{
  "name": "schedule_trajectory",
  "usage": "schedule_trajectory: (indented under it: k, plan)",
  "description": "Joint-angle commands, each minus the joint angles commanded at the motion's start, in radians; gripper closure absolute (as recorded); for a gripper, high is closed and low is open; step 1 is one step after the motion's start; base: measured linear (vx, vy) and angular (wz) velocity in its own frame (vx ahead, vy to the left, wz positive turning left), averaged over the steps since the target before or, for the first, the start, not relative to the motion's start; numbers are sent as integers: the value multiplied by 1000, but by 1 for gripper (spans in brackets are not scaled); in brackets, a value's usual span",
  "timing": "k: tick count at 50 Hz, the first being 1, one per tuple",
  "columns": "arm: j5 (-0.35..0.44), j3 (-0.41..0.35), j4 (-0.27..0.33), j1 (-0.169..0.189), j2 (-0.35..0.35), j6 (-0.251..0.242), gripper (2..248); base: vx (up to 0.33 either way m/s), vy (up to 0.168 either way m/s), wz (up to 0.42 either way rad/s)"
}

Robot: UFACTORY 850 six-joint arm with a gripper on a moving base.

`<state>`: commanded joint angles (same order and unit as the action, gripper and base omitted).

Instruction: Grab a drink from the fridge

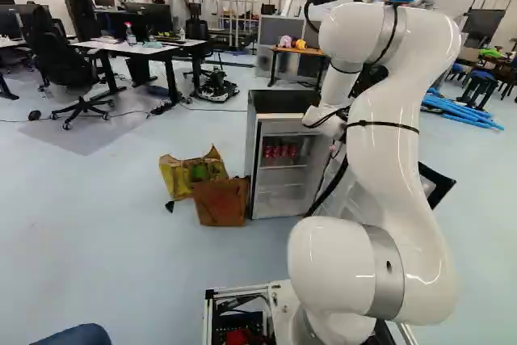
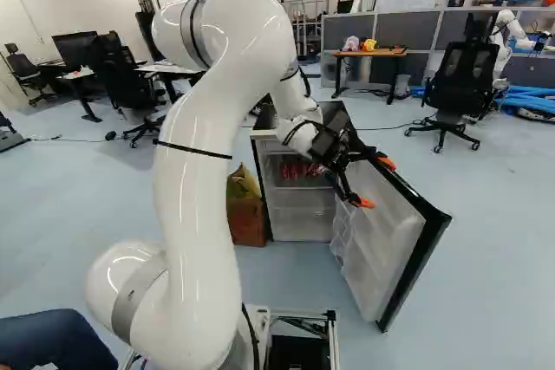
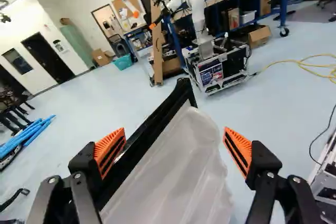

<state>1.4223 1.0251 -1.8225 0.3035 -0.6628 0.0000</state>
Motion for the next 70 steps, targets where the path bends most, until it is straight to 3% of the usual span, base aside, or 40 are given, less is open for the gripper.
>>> schedule_trajectory:
  k: [70]
  plan:
    - [-8, -511, 735, -95, 299, 0, 3, 0, 0, 0]
